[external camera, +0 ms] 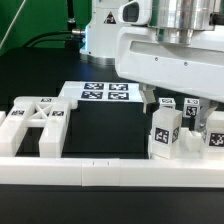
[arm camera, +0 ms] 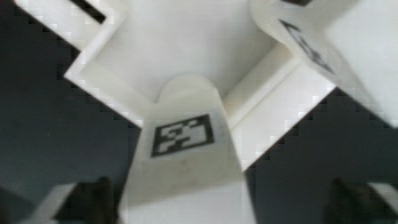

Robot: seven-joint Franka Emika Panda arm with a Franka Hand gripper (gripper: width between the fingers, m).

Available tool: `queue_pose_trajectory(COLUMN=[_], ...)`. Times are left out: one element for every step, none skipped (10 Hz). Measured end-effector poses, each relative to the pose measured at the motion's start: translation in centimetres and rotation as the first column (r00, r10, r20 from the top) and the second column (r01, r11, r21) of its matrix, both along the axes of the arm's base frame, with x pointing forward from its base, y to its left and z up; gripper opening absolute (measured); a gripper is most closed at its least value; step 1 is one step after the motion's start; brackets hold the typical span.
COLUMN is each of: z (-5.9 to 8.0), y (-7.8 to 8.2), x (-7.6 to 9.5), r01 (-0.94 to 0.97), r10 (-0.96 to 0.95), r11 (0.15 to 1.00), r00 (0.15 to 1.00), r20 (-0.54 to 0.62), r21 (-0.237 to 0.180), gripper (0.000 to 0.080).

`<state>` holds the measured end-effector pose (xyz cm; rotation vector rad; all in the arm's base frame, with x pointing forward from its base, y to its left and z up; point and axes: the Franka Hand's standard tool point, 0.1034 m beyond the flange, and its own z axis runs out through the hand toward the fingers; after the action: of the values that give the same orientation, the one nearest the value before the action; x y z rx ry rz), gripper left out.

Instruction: Assemble chair

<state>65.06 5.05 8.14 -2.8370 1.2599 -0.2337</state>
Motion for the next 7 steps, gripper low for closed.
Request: queue_pose_trajectory(z=[-0.01,-0.05,-0.06,-0.06,-0.05,-0.05,-0.05], y=[-0.35,-0.66,-1.06,-1.28,-1.22,-1.22,-1.21], x=[0.02,0.05,0.20,0.25,0.23,0.23,0.23], r01=[-0.013,-0.030,-0.054,-0.064,-0.040,-0.042,-0.035], r10=[0.013,0.030,0.055,0.065,0.041,0.043,0.035], r11=[1.000,1.000,0.998,0.998,0.999,0.999,0.999], r00=[1.000,1.000,0.998,0.998,0.999,0.999,0.999], r20=[-0.001,0.000,0.007,0.013,0.013,0.013,0.013], r21=[-0.003,-0.007,-0.014,-0.018,-0.014,-0.015,-0.013], gripper=[0.0396,0.0396,0.0284,0.0284,0.0284,0.0284,0.0284])
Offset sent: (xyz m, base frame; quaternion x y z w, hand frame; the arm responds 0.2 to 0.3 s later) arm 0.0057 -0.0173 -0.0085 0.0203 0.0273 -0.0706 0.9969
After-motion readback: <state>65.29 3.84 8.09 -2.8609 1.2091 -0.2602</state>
